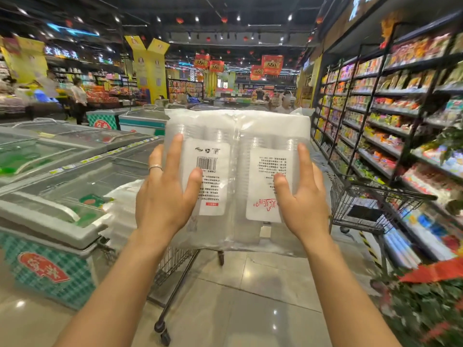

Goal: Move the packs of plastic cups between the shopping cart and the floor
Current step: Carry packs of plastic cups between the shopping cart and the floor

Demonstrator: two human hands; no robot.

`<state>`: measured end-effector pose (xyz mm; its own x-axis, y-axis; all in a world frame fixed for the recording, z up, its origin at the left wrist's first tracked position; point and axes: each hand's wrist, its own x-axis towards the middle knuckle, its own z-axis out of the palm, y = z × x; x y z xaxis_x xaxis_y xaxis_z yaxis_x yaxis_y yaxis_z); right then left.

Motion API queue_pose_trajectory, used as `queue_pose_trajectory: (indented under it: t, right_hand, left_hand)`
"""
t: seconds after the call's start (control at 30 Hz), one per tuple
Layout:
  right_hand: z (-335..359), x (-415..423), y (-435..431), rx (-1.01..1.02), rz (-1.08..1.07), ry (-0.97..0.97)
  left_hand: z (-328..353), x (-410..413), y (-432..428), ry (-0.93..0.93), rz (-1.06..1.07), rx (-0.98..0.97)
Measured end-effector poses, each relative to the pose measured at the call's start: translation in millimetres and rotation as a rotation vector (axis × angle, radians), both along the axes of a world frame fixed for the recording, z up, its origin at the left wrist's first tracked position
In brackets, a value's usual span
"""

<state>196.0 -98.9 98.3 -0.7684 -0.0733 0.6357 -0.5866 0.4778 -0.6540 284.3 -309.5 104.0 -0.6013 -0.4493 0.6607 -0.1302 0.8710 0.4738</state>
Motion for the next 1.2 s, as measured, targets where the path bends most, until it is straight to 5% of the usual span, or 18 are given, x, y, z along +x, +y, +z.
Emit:
queue_pose_trajectory:
  t: [0.53, 1.2]
  right_hand:
    - [-9.6, -269.7, -181.9, 0.025, 0.099, -0.034]
    - [-42.5, -577.7, -331.9, 0.059, 0.496, -0.111]
  left_hand:
    - [-16.2, -245.6, -175.6, -0.061, 0.039, 0.070]
    - [-42.1, -485.0, -265.9, -0.142, 0.420, 0.132]
